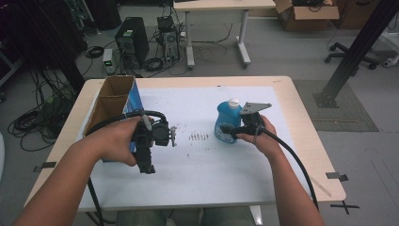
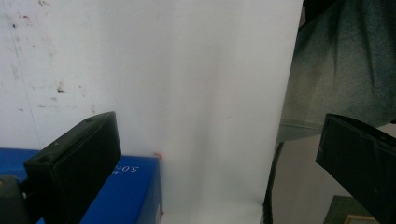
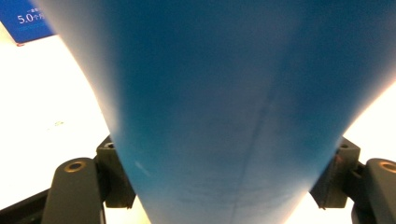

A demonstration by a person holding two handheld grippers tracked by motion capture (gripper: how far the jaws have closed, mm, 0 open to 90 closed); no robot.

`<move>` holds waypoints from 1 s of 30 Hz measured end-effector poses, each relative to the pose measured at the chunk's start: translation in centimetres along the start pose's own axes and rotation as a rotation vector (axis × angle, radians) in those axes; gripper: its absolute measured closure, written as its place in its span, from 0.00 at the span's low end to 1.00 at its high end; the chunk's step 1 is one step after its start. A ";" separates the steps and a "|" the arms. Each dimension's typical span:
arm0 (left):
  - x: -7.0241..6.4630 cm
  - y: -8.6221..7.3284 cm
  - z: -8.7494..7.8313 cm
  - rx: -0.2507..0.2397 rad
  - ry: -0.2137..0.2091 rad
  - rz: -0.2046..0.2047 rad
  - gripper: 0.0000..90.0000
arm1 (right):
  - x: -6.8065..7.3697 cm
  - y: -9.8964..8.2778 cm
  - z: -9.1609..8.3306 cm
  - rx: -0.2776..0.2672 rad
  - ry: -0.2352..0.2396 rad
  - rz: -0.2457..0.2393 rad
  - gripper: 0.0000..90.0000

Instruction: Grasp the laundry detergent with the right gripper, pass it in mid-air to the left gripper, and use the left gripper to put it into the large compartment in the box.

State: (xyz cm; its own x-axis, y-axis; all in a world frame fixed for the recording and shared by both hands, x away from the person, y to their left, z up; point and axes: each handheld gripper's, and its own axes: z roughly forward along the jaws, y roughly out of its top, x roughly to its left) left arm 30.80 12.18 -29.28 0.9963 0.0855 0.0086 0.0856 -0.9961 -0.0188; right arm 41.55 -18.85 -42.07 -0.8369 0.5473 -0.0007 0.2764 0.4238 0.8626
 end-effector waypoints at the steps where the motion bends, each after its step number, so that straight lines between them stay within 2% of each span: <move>1: 0.0 0.0 0.0 0.000 -0.001 -0.002 0.00 | 0.0 0.0 0.0 0.000 0.003 0.000 0.31; 7: 0.1 0.0 0.1 0.002 -0.002 -0.001 0.00 | 0.0 -0.1 0.1 -0.010 0.012 0.002 0.40; 8: 0.1 0.1 0.0 0.004 -0.002 0.000 0.00 | 0.1 -0.1 0.1 -0.011 0.016 -0.003 0.46; 10: 0.1 0.1 0.0 0.003 -0.002 0.000 0.00 | 0.1 -0.2 0.1 -0.013 0.028 -0.004 0.47; 27: 0.1 0.3 -0.3 0.004 0.001 -0.001 0.00 | 0.3 0.0 -0.2 -0.020 0.030 -0.029 0.51; 30: 0.2 0.4 -0.7 0.000 0.006 -0.003 0.00 | 0.4 1.1 -1.5 -0.067 0.069 -0.034 0.51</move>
State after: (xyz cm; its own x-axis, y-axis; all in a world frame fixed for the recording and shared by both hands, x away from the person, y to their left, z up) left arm 31.03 11.79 -28.57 0.9960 0.0881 0.0144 0.0883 -0.9959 -0.0189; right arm 40.81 -19.26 -40.31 -0.8766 0.4813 0.0018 0.2165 0.3910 0.8946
